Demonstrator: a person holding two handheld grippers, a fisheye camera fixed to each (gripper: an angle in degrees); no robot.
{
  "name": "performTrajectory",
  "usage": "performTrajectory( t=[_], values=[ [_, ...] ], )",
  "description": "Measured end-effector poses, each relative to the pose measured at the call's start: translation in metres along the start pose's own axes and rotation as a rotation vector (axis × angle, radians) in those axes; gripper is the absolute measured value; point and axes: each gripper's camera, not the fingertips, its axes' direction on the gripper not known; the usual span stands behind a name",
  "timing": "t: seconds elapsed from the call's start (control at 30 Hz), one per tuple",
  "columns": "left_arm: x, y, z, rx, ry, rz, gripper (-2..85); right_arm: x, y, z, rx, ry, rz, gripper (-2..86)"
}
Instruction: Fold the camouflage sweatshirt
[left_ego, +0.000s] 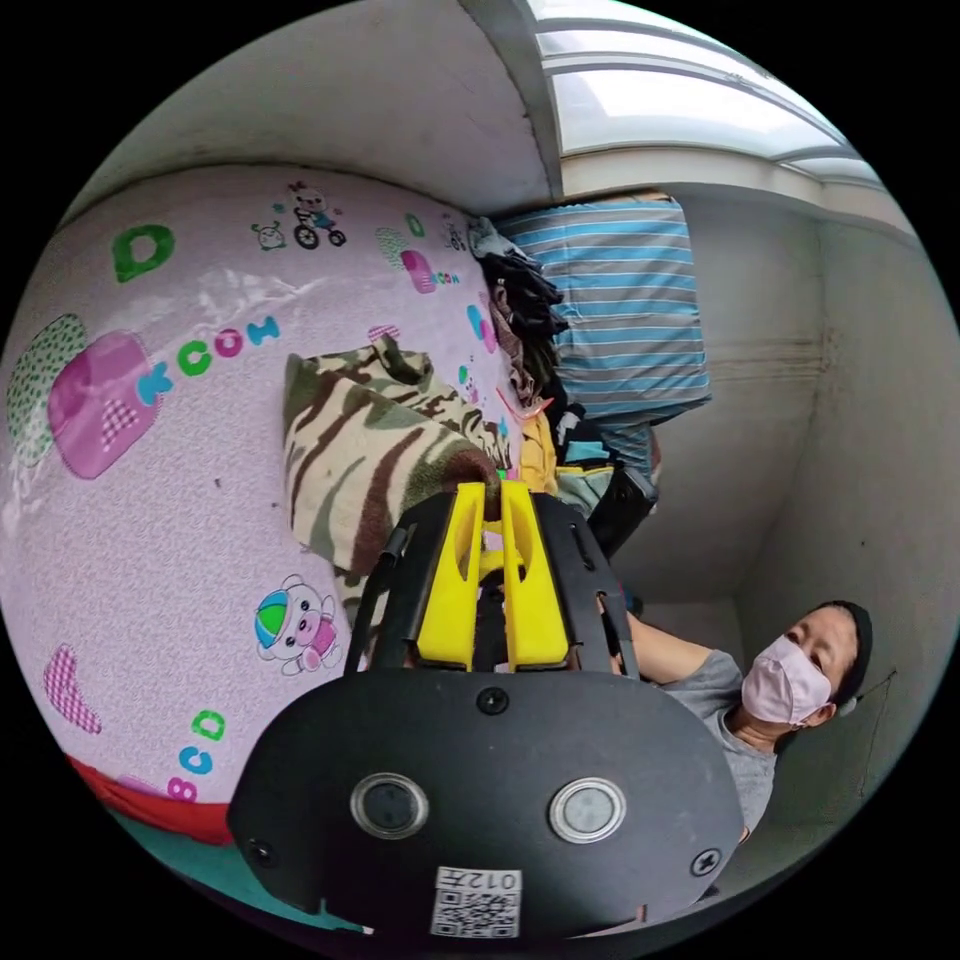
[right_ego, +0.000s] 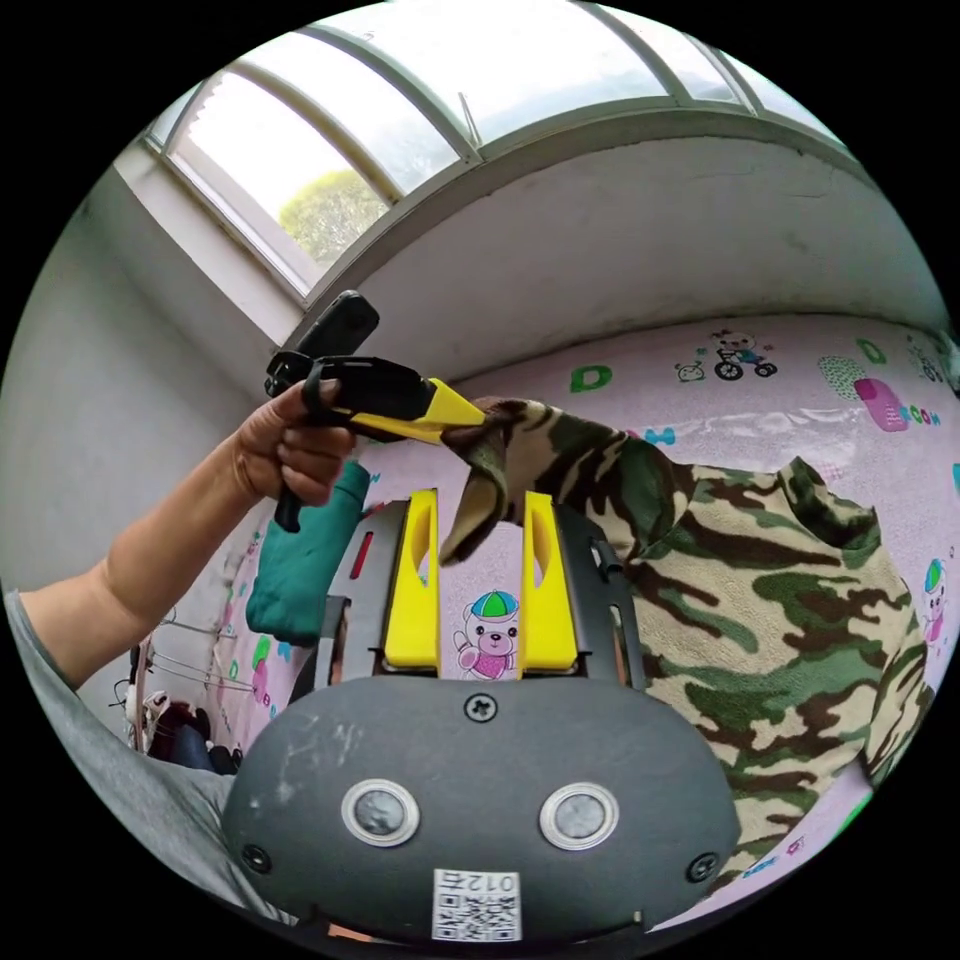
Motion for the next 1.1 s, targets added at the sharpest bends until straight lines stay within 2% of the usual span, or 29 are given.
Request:
performTrajectory(
  t=[0.07,0.33,0.6,0.73,0.8,0.87,0.97,1.1],
  values=[
    [0.006,-0.007,0.002,0.023,0.038,0.019,1.7,0.018,0.002,-0.021,0.033,0.021,0.025,2.3],
    [-0.003,-0.013,0.008,0.215,0.168,0.115,1.4,0.111,0.007,-0.095,0.014,0.066,0.112,-0.1],
    [-0.071,0.0,0.046,0.358,0.02,0.012,1.2,0.197,0.027,-0.108,-0.096,0.135,0.166,-0.3],
    [-0.098,-0.001,0.068,0.446,-0.014,0.021,1.2,0.195,0.021,-0.127,-0.024,0.181,0.031,-0.4],
    [-0.106,-0.007,0.082,0.442,-0.073,0.032,1.2,0.195,0.024,-0.132,0.002,0.251,-0.025,-0.4],
    [-0.114,-0.012,0.1,0.421,-0.133,0.04,1.1,0.232,0.036,-0.114,-0.113,0.369,0.062,-0.4],
    [-0.126,-0.03,0.135,0.313,-0.245,0.005,1.1,0.295,0.06,-0.085,-0.272,0.326,0.258,-0.3],
    [-0.126,-0.057,0.168,0.202,-0.406,0.028,1.1,0.322,0.073,-0.072,-0.295,0.288,0.328,-0.1]
  ],
)
